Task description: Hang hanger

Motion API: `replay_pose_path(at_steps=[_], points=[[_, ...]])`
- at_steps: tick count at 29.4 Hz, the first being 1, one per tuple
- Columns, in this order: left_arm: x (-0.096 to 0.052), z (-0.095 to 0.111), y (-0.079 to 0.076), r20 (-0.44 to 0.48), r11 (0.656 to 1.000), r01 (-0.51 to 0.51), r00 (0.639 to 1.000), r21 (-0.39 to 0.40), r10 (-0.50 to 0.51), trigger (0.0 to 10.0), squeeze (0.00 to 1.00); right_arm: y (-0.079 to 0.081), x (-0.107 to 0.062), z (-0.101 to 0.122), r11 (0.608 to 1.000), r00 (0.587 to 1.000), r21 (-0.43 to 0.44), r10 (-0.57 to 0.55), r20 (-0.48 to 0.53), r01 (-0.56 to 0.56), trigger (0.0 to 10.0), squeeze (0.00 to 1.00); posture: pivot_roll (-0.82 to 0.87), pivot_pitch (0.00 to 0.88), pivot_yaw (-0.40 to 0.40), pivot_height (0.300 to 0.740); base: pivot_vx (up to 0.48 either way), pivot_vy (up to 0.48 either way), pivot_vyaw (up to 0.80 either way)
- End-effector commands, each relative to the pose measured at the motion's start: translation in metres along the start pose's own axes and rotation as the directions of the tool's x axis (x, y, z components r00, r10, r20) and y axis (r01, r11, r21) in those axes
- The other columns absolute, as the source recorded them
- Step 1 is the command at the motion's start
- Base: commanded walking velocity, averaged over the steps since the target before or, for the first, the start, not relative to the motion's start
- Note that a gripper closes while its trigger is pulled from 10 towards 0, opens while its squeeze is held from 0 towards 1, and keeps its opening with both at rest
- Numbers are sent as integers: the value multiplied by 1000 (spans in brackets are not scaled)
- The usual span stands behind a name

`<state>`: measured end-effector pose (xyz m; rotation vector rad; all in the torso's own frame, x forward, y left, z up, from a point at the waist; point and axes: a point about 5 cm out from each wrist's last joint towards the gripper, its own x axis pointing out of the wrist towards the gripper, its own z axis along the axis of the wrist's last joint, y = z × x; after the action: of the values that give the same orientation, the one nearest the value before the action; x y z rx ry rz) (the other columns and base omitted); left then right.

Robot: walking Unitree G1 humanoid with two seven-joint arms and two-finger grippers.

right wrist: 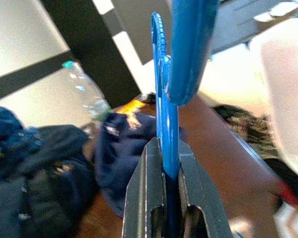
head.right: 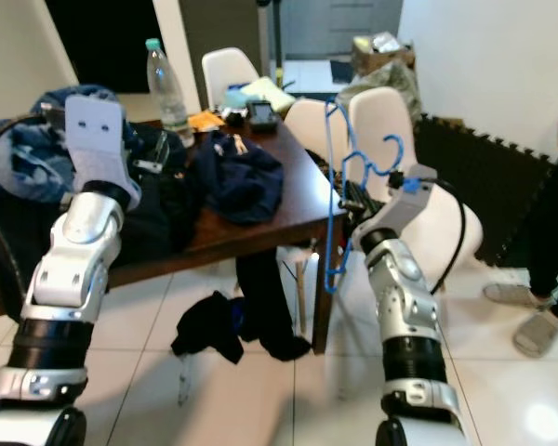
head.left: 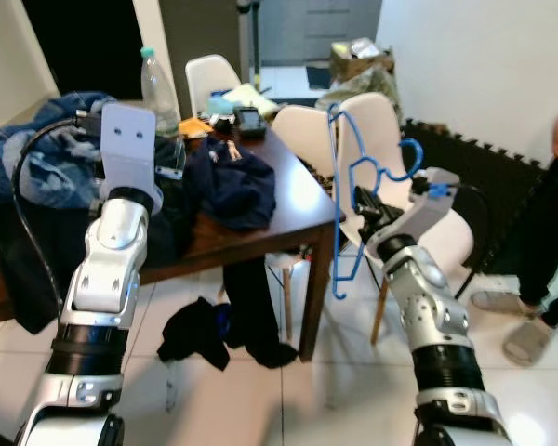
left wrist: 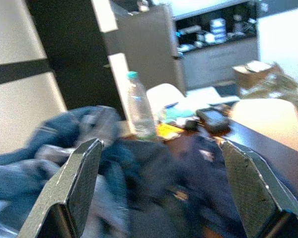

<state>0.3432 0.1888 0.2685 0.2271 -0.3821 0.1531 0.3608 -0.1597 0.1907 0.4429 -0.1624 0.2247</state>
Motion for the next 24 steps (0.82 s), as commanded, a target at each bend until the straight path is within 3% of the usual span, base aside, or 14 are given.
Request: replay_pose_path(at_steps=[1, 6, 13, 18, 24], points=[[2, 7, 3, 14, 1000, -8, 1000, 2, 8, 10000, 0, 7, 2, 5, 999, 999, -11, 37, 28, -37, 10000, 0, 163, 0, -1, 740, 356, 0, 0], [3, 13, 6, 29, 1000, -23, 999, -2, 23, 10000, 0, 8, 3, 7, 998, 998, -25, 52, 39, -51, 10000, 0, 165, 0, -3, 740, 359, 0, 631], [2, 23, 1, 44, 999, -2, 999, -49, 5, 10000, 0, 8, 4, 7, 999, 998, 14, 43, 46, -44, 10000, 0, 167, 0, -6, 740, 334, 0, 0], [0, 38, -4, 78, 996, -4, 997, -88, 11, 10000, 0, 8, 4, 6, 999, 998, 17, 46, 45, -47, 10000, 0, 176, 0, -8, 740, 0, 0, 0], [-5, 59, -4, 116, 997, -51, 992, -65, 59, 10000, 0, 11, 4, 2, 998, 998, 17, 59, 29, -60, 10000, 0, 183, 0, -9, 740, 0, 0, 0]])
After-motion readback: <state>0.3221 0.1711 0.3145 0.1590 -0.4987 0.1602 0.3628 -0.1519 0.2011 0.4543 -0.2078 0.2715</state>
